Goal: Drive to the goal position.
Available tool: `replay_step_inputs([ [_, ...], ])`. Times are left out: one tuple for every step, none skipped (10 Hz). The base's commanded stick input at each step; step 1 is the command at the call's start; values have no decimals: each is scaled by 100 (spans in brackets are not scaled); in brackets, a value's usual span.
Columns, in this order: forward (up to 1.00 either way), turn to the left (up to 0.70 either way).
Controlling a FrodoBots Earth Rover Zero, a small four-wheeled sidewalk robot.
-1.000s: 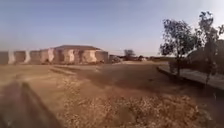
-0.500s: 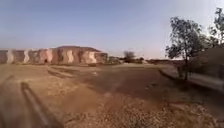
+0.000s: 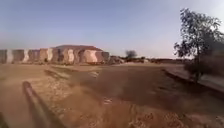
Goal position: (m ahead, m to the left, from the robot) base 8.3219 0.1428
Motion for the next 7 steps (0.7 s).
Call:
replay_step_inputs([
  [70,0],
  [70,0],
  [70,0],
  [70,0],
  [70,0],
  [70,0],
  [70,0],
])
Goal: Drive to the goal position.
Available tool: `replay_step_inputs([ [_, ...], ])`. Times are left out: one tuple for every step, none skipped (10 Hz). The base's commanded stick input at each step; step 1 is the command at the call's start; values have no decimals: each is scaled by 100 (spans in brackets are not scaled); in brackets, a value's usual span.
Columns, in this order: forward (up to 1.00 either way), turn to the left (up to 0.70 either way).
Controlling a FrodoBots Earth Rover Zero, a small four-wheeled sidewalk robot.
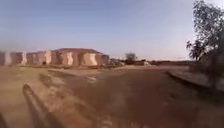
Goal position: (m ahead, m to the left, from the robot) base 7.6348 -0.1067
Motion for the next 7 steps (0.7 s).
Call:
replay_step_inputs([
  [70,0],
  [70,0],
  [70,0],
  [70,0],
  [70,0],
  [70,0],
  [70,0],
])
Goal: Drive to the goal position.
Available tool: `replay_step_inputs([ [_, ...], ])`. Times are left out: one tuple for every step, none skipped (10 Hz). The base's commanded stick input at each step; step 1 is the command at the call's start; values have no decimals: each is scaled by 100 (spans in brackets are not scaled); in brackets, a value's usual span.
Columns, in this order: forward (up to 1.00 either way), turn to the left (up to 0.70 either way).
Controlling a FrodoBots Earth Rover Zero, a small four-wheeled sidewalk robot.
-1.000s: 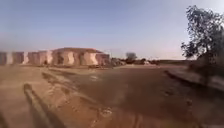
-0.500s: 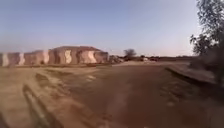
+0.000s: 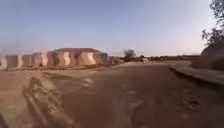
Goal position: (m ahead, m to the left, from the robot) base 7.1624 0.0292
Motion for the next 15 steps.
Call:
replay_step_inputs([
  [70,0],
  [70,0],
  [70,0],
  [70,0],
  [70,0],
  [70,0],
  [70,0],
  [70,0],
  [70,0],
  [70,0],
  [70,0],
  [70,0],
  [69,0],
  [69,0],
  [69,0],
])
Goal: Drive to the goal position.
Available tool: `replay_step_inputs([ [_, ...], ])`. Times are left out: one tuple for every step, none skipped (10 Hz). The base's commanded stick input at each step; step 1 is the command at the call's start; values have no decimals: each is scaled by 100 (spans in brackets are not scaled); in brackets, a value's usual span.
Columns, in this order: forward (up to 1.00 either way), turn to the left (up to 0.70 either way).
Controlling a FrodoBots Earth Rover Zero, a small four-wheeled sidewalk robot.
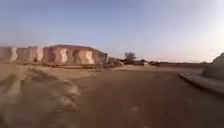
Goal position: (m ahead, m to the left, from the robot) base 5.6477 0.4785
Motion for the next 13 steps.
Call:
replay_step_inputs([
  [69,0],
  [69,0],
  [69,0],
  [69,0],
  [69,0],
  [69,0],
  [69,0],
  [69,0],
  [69,0],
  [69,0],
  [69,0],
  [69,0],
  [69,0],
])
